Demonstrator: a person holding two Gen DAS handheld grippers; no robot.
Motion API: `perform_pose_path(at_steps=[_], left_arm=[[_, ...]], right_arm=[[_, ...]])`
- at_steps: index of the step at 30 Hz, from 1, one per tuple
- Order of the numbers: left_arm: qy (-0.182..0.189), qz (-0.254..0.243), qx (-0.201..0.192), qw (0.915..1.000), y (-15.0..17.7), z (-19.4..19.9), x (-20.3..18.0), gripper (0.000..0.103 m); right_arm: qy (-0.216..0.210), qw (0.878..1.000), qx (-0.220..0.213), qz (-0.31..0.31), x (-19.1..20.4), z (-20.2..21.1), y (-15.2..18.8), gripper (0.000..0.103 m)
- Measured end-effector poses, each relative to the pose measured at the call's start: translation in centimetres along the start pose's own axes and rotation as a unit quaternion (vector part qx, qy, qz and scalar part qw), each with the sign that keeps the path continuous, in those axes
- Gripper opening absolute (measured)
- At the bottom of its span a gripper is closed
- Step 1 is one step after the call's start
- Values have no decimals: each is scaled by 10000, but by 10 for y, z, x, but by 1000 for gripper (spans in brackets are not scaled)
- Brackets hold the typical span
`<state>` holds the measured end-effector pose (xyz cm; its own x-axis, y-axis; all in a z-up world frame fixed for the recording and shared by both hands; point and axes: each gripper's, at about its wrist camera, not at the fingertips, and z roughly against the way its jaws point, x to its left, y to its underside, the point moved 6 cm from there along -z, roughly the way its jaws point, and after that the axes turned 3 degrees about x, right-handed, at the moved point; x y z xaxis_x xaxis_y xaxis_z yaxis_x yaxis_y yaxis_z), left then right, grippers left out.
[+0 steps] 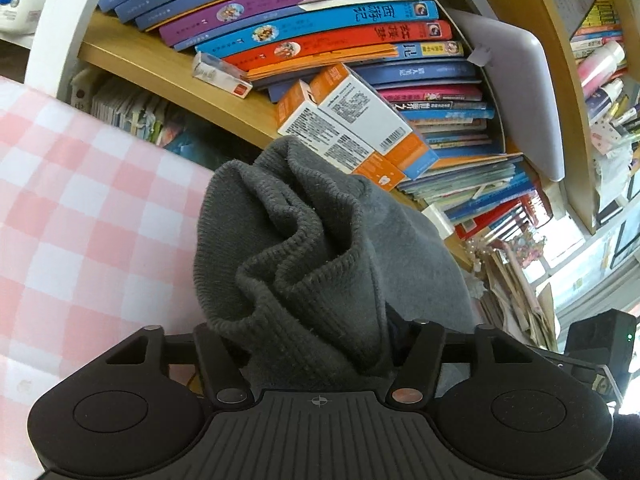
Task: Fold clothes
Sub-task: 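Open both grippers and release the folded sweatshirt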
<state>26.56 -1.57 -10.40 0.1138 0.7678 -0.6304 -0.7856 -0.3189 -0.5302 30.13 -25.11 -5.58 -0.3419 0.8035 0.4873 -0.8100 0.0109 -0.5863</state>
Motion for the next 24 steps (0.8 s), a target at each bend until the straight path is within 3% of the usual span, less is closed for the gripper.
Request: perform_pose_path(at_steps=[4, 16, 24], left_arm=[[-178, 20, -192, 9997, 0, 11, 4, 77], [-417, -87, -567, 9975, 12, 70, -3, 81], [-694, -463, -642, 9944, 30, 105, -30, 82]], right_arm=[[122, 9999, -73, -60, -3, 4, 4, 66], [453, 9984, -311, -123, 10, 44, 28, 73], [699, 9965, -456, -85, 34, 79, 59, 76]])
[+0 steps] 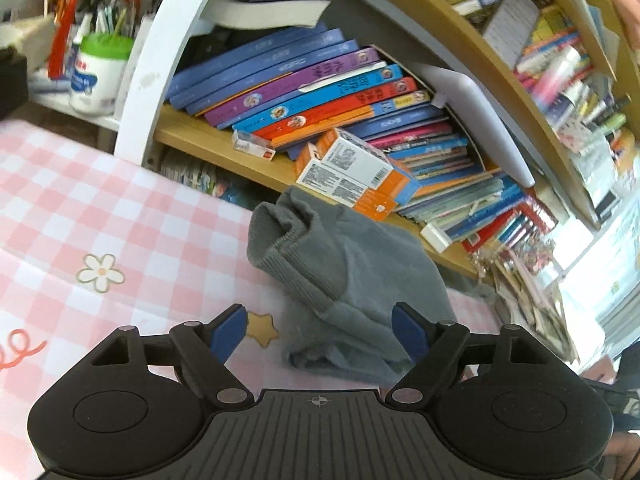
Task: Fold clothes
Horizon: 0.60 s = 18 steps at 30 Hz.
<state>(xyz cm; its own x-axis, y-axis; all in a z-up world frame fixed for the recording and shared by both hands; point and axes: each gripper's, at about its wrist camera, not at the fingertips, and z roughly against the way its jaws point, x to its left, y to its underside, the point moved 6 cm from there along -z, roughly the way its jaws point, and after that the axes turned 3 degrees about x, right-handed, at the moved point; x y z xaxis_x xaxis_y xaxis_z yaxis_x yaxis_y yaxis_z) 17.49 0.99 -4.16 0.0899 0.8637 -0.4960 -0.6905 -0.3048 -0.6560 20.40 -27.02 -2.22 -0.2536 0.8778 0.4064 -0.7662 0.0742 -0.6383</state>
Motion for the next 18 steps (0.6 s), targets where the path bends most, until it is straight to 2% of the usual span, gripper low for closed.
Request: perform_pose_path(at_steps=[11, 18], left_arm=[[-535, -394, 84, 9978, 37, 31, -26, 84], [-667, -642, 77, 9957, 56, 46, -39, 84]], right_arm=[[625, 9978, 1, 240, 25, 31, 46, 81], [1042, 9939, -92, 347, 34, 49, 68, 88]])
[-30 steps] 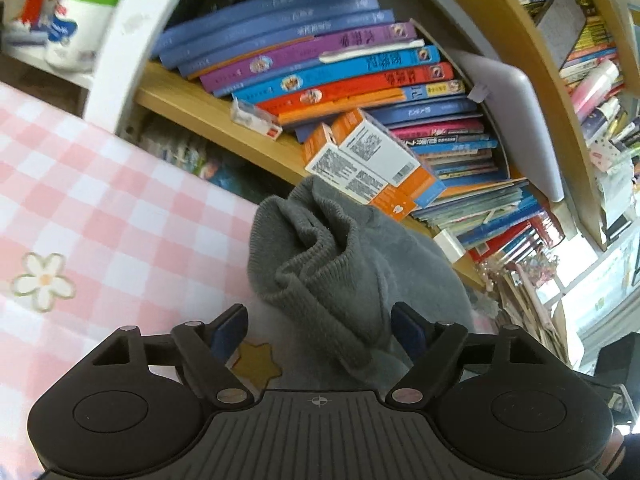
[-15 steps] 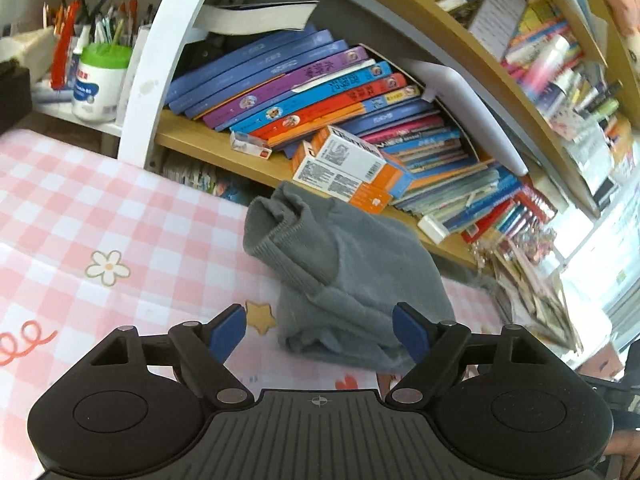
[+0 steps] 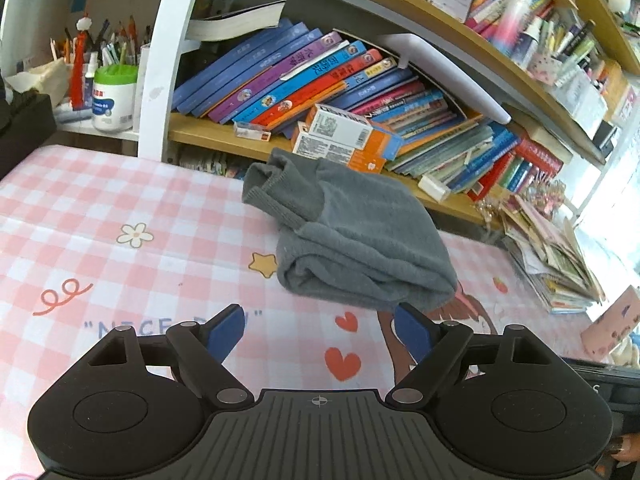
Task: Fold clothes
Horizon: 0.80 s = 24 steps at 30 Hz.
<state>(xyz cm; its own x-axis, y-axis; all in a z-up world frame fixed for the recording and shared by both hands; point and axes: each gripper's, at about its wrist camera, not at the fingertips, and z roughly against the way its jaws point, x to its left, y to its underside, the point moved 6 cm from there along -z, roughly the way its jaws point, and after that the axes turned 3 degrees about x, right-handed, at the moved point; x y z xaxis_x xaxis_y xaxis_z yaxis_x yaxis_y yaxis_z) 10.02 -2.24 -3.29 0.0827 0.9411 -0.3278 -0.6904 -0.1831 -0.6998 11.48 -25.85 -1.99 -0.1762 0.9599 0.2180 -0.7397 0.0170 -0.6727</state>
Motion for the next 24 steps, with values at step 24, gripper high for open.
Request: perform_pose_path(at_steps=[24], left_arm=[[-720, -601, -142, 9955, 26, 18, -13, 98]], right_arm=[[330, 9970, -289, 637, 16, 17, 24, 100]])
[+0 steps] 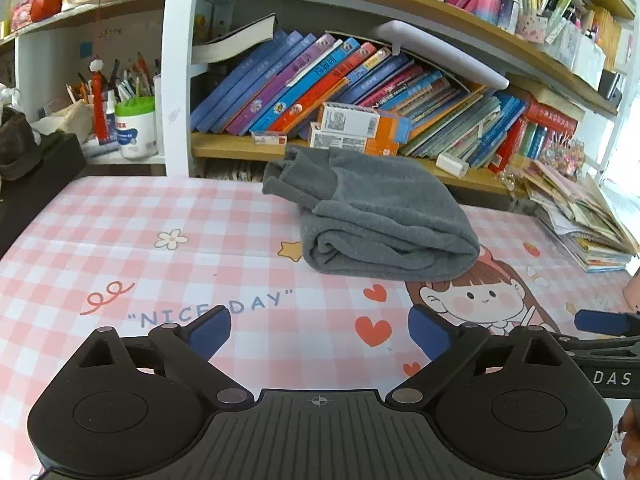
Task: Fold clothes
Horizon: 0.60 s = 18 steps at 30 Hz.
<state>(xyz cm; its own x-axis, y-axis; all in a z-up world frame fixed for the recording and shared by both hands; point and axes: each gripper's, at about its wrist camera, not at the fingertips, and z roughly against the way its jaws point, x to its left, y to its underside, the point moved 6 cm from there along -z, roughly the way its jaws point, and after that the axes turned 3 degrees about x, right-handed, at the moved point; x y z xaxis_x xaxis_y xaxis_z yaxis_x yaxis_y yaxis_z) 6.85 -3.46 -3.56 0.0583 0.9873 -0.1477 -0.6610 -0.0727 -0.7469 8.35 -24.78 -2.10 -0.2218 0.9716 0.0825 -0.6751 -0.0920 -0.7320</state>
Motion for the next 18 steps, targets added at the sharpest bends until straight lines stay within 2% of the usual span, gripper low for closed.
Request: perform_pose_path(at_steps=[8, 18], left_arm=[[-28, -65, -64, 10000, -1, 2, -3, 100], [-87, 85, -1, 9999, 0, 0, 1, 103]], right_arm=[[1, 10000, 33, -21, -1, 0, 2, 101], [-8, 9999, 140, -34, -1, -4, 4, 102]])
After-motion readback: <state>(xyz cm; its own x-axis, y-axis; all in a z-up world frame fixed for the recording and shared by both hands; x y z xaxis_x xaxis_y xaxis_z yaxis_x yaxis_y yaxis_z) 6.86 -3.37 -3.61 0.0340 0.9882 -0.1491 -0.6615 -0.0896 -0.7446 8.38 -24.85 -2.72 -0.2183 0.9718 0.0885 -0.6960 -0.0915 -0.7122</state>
